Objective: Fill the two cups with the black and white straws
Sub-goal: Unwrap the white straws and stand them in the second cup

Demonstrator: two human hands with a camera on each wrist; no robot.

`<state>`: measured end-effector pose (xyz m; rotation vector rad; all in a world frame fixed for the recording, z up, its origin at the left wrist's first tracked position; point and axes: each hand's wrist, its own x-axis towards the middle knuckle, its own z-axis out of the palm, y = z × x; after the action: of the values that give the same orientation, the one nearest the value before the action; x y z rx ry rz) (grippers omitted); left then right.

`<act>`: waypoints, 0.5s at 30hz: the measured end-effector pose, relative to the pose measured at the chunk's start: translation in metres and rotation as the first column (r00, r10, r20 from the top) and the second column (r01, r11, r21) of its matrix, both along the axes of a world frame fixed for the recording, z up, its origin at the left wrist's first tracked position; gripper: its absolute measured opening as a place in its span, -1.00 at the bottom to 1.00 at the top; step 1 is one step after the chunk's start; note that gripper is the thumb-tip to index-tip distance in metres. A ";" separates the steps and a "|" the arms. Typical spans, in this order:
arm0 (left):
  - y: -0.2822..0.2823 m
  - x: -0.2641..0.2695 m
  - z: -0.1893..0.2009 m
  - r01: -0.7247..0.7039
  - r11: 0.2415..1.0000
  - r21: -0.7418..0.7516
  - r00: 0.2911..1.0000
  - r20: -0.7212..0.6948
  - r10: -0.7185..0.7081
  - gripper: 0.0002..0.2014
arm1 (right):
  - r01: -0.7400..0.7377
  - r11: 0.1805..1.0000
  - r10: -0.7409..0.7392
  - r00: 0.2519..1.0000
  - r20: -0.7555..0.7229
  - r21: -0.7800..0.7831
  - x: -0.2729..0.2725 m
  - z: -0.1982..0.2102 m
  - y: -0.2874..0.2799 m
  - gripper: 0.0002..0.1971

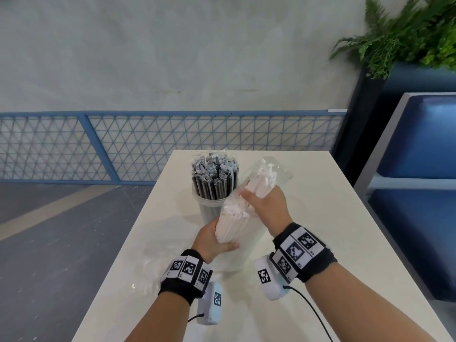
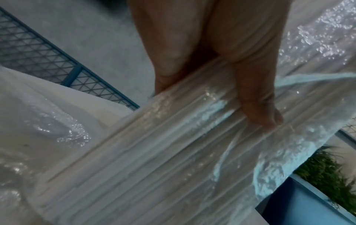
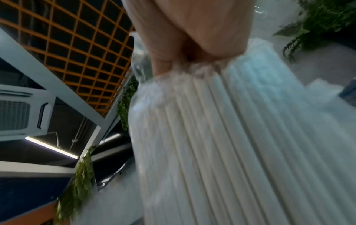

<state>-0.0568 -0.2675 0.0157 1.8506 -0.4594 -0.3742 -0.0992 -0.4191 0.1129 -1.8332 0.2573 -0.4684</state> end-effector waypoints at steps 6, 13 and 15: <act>0.005 0.000 0.001 -0.062 0.997 -0.050 0.998 -0.023 0.061 -0.33 | -0.050 0.996 0.032 0.975 0.219 0.078 0.003 0.032 -0.009 -0.74; -0.002 -0.001 0.013 -0.060 0.993 -0.105 0.998 -0.032 0.056 -0.35 | -0.134 0.974 0.140 0.990 0.016 -0.182 0.011 0.027 -0.009 -0.73; -0.002 -0.003 0.006 -0.064 0.993 -0.098 0.997 -0.044 0.060 -0.34 | -0.148 0.978 0.152 0.988 0.011 -0.150 0.016 0.019 -0.006 -0.85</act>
<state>-0.0601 -0.2691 0.0216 1.7534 -0.3847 -0.3400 -0.0836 -0.4251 0.1316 -1.9747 0.0690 -0.4111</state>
